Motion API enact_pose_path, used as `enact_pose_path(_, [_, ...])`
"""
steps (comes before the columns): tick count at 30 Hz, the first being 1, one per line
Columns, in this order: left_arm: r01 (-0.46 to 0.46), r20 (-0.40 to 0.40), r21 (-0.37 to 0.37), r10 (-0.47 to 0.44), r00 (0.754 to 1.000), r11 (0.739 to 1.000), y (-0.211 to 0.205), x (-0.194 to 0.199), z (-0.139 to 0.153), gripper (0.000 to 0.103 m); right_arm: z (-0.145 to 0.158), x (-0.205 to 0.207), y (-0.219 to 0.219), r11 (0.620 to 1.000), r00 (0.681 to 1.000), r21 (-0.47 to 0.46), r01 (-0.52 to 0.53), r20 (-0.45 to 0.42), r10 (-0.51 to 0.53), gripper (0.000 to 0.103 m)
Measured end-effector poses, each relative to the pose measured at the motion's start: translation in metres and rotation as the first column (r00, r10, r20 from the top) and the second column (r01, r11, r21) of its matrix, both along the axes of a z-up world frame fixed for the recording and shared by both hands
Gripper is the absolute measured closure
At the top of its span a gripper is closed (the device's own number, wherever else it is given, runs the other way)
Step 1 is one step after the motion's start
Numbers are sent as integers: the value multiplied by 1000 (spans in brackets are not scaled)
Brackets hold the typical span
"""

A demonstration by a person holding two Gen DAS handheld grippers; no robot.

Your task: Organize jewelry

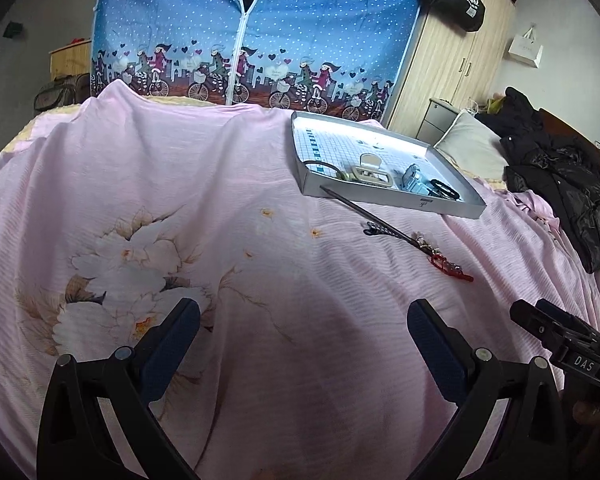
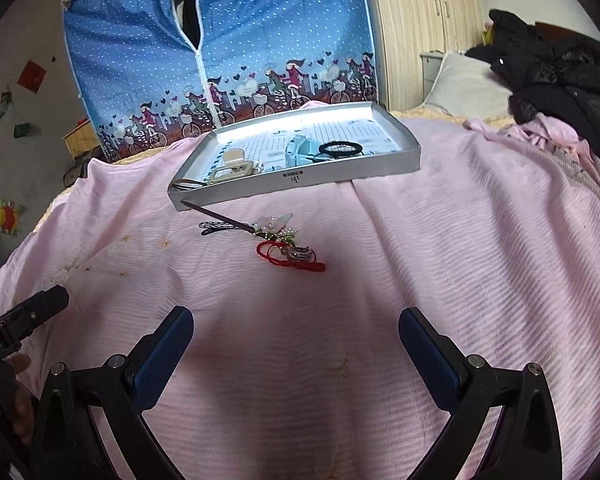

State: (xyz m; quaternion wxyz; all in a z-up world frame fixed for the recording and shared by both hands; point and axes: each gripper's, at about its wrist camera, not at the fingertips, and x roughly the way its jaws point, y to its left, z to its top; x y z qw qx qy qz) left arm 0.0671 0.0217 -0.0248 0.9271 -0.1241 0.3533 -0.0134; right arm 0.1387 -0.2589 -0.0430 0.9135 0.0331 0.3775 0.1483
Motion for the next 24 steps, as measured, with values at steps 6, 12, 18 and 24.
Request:
enact_pose_path(6, [20,-3,33,-20,1000,999,-6,3,-1,1,0,9,-3,999,999,43,-14,-39,15,0])
enact_pose_path(12, [90,-2,49,-90,996,995,-14,12,-3,2,2,27,12,991,993,-54,-120,8,121,2])
enact_pose_path(18, [131,-24,28,-131,991,991,-11,26,-9,2,-10,51,16,972,976,-80,-219,-9,219,32])
enact_pose_path(24, [199,-55,52,-196,979,979,-13,54,-16,3,-33,74,16,960,958,-24,-280,-71,278,39])
